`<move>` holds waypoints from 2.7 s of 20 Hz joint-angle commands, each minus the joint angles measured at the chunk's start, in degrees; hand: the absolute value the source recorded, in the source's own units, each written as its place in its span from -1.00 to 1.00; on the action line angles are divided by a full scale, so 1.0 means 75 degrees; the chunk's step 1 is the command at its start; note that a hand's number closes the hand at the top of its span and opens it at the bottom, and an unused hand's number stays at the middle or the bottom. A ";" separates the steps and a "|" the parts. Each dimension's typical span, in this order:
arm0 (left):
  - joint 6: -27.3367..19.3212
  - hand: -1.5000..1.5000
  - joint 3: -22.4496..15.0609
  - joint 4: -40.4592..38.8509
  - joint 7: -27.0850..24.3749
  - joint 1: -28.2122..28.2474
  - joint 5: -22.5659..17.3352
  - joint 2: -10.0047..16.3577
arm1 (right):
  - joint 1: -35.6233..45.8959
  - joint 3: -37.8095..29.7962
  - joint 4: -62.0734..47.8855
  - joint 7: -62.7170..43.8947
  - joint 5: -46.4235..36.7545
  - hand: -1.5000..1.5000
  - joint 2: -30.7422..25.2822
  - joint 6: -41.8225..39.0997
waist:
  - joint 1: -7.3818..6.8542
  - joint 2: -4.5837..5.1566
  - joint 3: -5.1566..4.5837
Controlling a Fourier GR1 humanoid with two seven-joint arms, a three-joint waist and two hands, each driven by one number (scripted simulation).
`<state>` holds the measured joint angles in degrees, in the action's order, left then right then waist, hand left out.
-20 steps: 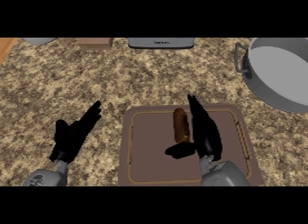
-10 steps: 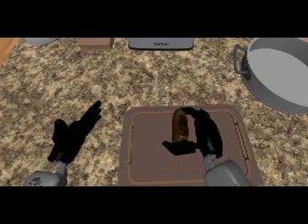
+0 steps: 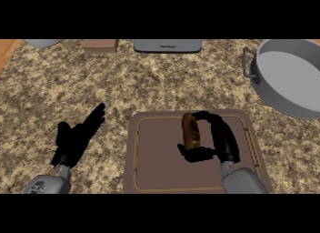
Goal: Pick the sweet potato from the tray and place it in the pot
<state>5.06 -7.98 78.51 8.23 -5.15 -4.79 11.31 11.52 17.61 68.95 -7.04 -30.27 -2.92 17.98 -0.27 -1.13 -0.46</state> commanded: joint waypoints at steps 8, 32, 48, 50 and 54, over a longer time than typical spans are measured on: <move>-0.0075 0.00 0.0153 0.0050 -0.0119 0.0198 -0.0076 0.0008 | -0.0138 -0.2586 -0.0099 0.2931 0.3467 1.00 -0.2874 -0.3435 | 0.0387 0.0263 0.0216; 0.0120 0.00 -0.0213 0.0078 -0.0021 -0.0295 0.0139 -0.0120 | 0.0748 -0.4781 -0.4251 0.7912 0.4058 1.00 -0.7811 -0.6475 | -0.0462 0.0369 0.0158; 0.0220 0.00 -0.0342 -0.0096 0.0127 -0.0524 0.0281 -0.0208 | 0.3681 -0.2551 -0.5255 0.7318 0.1715 1.00 -0.7305 -0.4928 | -0.0750 0.0356 0.0096; 0.0311 0.00 -0.0359 -0.0137 -0.0151 -0.0441 0.0225 -0.0271 | 0.3942 -0.2443 -0.5571 0.7512 0.1471 1.00 -0.7316 -0.4756 | -0.0823 0.0402 0.0103; 0.0258 0.00 -0.0342 -0.0164 -0.0256 -0.0286 0.0252 -0.0326 | 0.4329 -0.1766 -0.5764 0.7433 0.0436 1.00 -0.7020 -0.3670 | -0.0697 0.0361 0.0092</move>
<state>7.27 -9.94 77.15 7.79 -8.50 -3.54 9.47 40.66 0.48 27.46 48.23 -21.01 -57.20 -14.38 -5.53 1.62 0.27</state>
